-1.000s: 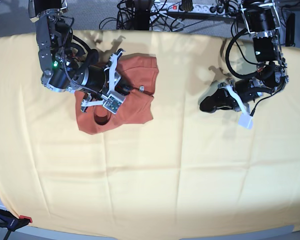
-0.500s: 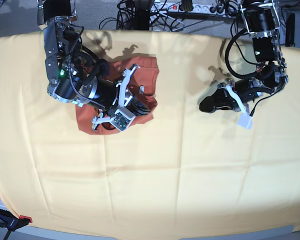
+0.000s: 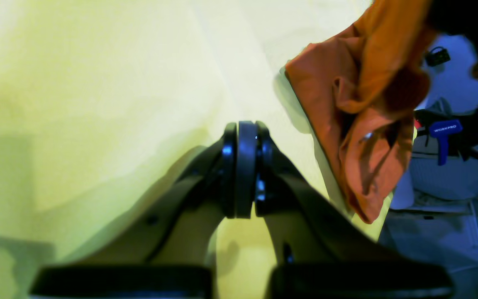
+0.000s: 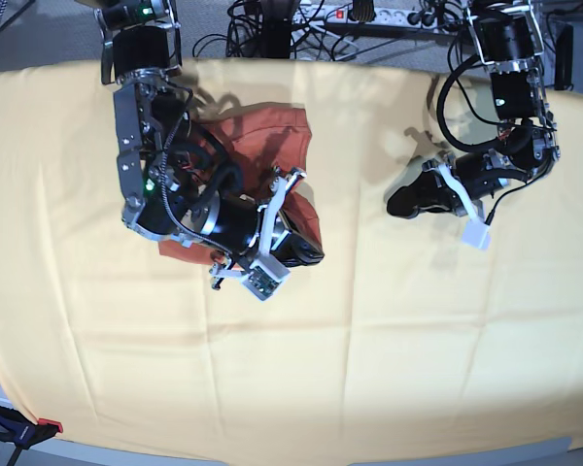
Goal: Fold the T-shirt properly
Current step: 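Press and smooth the folded stack with the right gripper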
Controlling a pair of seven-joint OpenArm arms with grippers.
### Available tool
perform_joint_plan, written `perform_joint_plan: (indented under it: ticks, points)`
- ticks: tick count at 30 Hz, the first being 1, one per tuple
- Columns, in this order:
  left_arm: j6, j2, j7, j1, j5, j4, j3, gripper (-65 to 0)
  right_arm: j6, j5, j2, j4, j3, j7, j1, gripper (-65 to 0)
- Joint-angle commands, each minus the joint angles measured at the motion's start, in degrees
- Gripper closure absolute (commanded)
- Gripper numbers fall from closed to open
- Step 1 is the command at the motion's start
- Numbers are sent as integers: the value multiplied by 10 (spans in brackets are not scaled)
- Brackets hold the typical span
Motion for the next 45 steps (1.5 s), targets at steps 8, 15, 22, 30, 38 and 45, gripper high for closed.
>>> perform_joint_plan:
  ticks: [8,15,22,30,38,45]
  points:
    - [-5,-6,-10,-9,-18,9,-2,-26,-5,-16,-21,-101,0,37,91,-355]
    - [-5,-6,-10,-10,-20,9,-2,-26,-52,-42,-21,-99,2,-15,145,-368]
    - [-5,-6,-10,-10,-20,9,-2,0,-8,166,-17,-98,2,-253,147,-368]
    - [-5,-6,-10,-9,-20,9,-2,0,3,202,-7,-98,-2,-264,107,-368]
    - [-5,-6,-11,-10,-22,9,-2,0,3,56,37,-98,-51,-176,100,-292]
    - [-5,-6,-11,-10,-24,9,-2,0,3,58,26,-98,-55,-135,100,0]
